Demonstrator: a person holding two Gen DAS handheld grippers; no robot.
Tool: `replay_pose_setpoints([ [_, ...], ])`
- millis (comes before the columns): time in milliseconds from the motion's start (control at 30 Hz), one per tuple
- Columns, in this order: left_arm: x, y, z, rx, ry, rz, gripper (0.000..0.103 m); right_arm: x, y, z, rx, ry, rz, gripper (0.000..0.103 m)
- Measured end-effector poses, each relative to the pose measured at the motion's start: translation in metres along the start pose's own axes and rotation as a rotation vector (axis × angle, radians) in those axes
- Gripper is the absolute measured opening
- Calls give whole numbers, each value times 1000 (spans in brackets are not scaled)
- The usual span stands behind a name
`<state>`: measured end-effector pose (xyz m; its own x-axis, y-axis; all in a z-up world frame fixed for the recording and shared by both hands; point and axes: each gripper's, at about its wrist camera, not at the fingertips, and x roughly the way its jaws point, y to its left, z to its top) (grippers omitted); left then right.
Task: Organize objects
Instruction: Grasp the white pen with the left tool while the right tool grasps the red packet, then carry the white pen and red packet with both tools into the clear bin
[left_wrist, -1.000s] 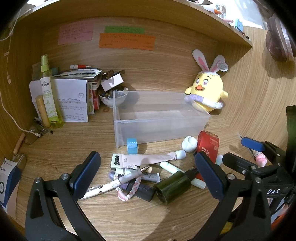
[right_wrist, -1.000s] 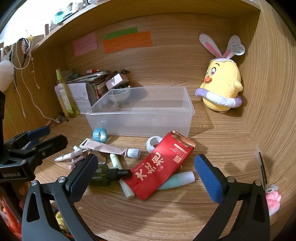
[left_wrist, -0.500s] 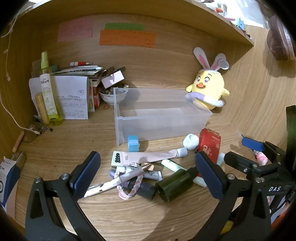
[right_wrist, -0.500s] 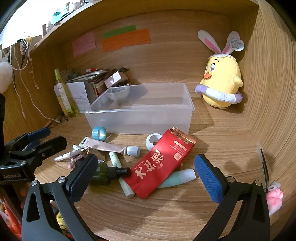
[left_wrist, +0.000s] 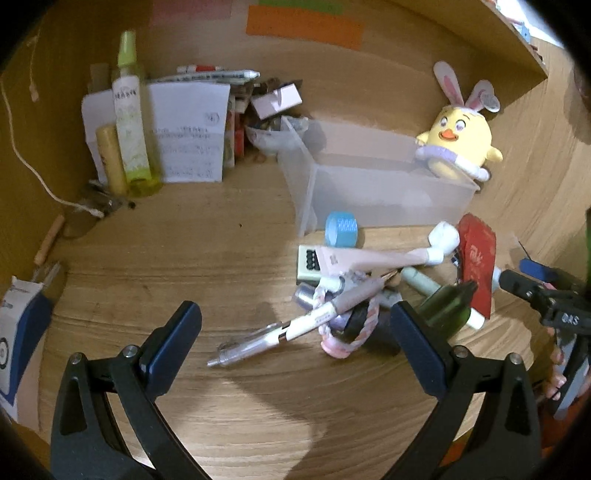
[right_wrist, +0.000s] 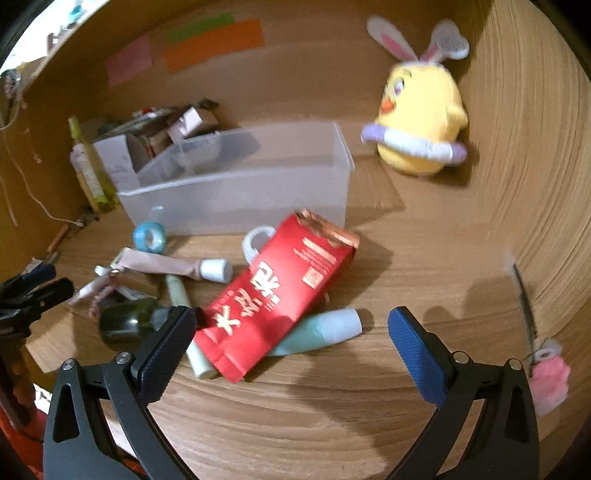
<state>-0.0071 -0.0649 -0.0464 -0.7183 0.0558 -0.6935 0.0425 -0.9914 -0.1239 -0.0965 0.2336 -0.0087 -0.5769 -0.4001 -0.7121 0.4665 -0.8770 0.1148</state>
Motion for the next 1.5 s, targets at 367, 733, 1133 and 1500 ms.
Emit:
replay_pose_setpoints([
  [367, 22, 6, -3, 46, 65, -46, 70, 35, -12, 14, 115, 67, 93, 102],
  [733, 25, 5, -6, 89, 106, -136, 39, 46, -18, 23, 181, 91, 78, 82],
  [1133, 17, -1, -9, 173, 84, -93, 10, 63, -22, 35, 226, 92, 27, 67],
  [1500, 4, 17, 5, 80, 25, -88, 10, 48, -9, 37, 145, 18, 9, 30],
])
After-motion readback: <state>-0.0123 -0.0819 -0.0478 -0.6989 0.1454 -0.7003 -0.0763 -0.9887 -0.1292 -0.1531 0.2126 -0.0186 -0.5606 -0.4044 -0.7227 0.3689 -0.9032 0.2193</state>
